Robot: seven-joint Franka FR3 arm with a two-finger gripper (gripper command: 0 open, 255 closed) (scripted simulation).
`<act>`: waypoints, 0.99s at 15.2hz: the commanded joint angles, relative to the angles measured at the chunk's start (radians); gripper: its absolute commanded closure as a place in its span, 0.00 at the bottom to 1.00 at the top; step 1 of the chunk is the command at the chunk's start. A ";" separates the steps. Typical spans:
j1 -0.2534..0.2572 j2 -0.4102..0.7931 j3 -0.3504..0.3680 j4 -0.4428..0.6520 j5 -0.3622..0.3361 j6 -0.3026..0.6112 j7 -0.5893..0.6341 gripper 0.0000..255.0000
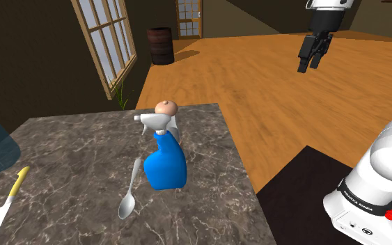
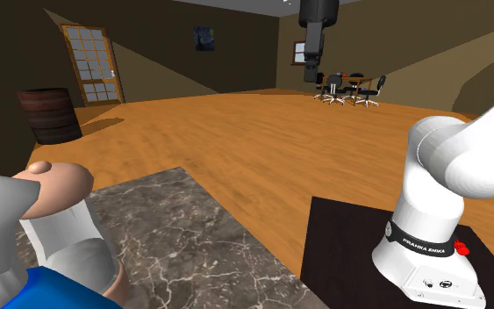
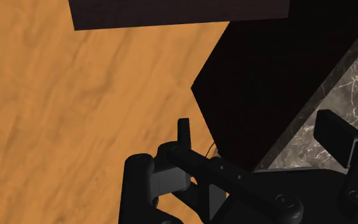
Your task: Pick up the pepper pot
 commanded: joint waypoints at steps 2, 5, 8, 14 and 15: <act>0.008 0.016 0.019 0.005 0.015 0.012 0.018 0.00; 0.032 0.069 0.075 0.027 0.057 0.047 0.069 0.00; 0.054 0.130 0.130 0.059 0.092 0.082 0.119 0.00; 0.089 0.272 0.237 0.151 0.142 0.146 0.218 0.00; 0.094 0.298 0.254 0.170 0.147 0.156 0.234 0.00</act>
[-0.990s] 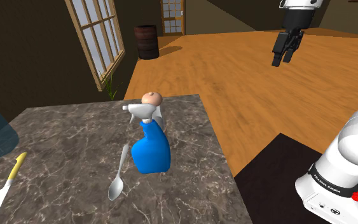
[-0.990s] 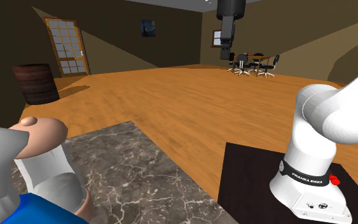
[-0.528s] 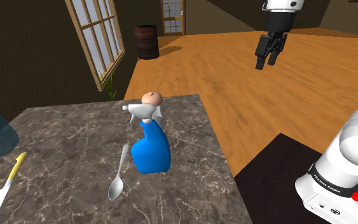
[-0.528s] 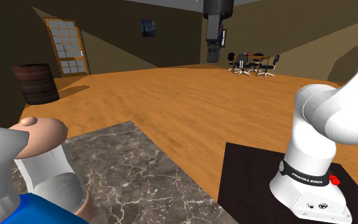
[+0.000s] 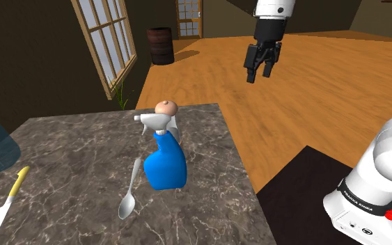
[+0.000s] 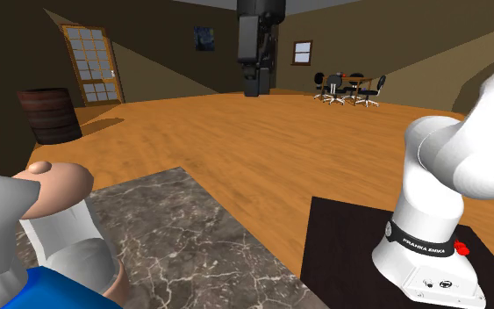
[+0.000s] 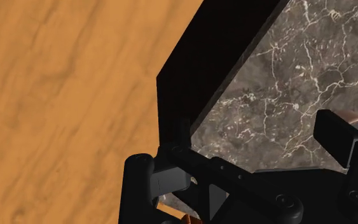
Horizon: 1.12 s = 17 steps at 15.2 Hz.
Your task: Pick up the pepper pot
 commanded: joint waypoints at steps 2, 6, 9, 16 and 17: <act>0.013 0.081 0.049 0.058 0.011 0.031 0.048 0.00; 0.031 0.197 0.117 0.153 0.010 0.063 0.118 0.00; 0.044 0.292 0.166 0.237 -0.005 0.080 0.175 0.00; 0.096 0.544 0.268 0.480 -0.093 0.091 0.321 0.00; 0.108 0.584 0.280 0.522 -0.111 0.087 0.343 0.00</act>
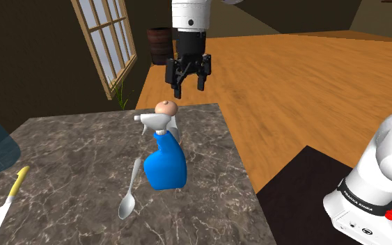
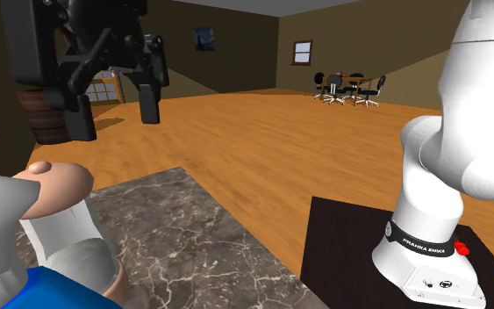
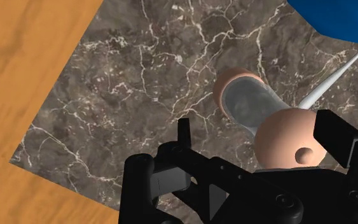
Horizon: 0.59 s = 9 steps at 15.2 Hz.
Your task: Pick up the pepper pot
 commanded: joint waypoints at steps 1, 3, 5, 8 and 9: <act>0.027 0.081 0.026 0.079 -0.038 0.000 0.048 0.00; 0.060 0.167 0.043 0.174 -0.080 -0.016 0.090 0.00; 0.073 0.194 0.045 0.191 -0.093 -0.008 0.102 0.00; 0.070 0.187 0.044 0.142 -0.090 0.034 0.097 0.00; 0.069 0.185 0.044 0.127 -0.089 0.048 0.095 0.00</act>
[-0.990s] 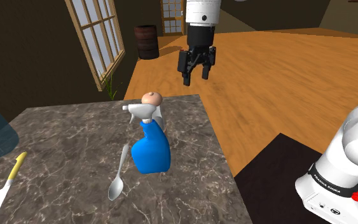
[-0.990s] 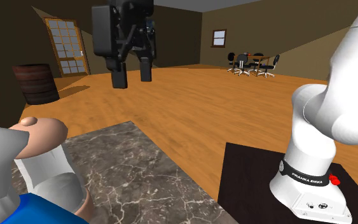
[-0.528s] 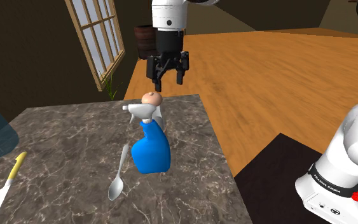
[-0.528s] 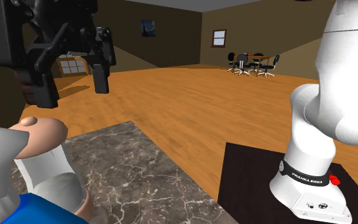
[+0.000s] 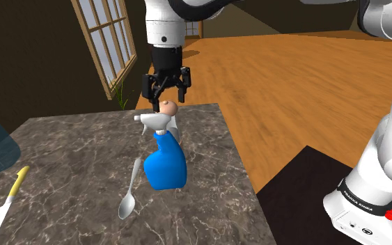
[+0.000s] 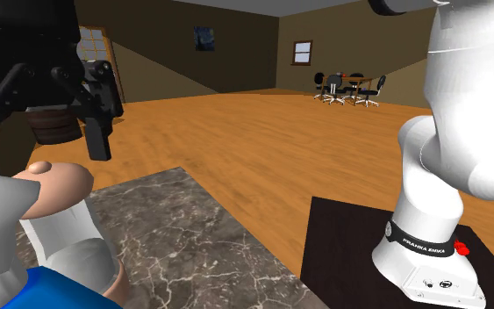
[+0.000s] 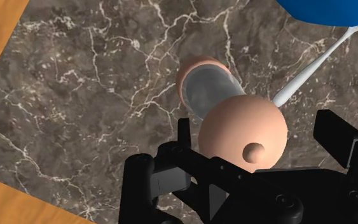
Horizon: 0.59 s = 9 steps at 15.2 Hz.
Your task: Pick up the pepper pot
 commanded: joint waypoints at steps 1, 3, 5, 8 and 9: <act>-0.002 -0.004 -0.001 -0.031 0.002 0.027 -0.004 0.00; -0.004 -0.006 -0.001 -0.055 0.004 0.049 -0.006 0.00; -0.004 -0.006 -0.002 -0.056 0.004 0.050 -0.007 1.00; -0.004 -0.006 -0.002 -0.056 0.004 0.050 -0.007 1.00; -0.005 -0.008 -0.002 -0.058 0.005 0.051 -0.007 1.00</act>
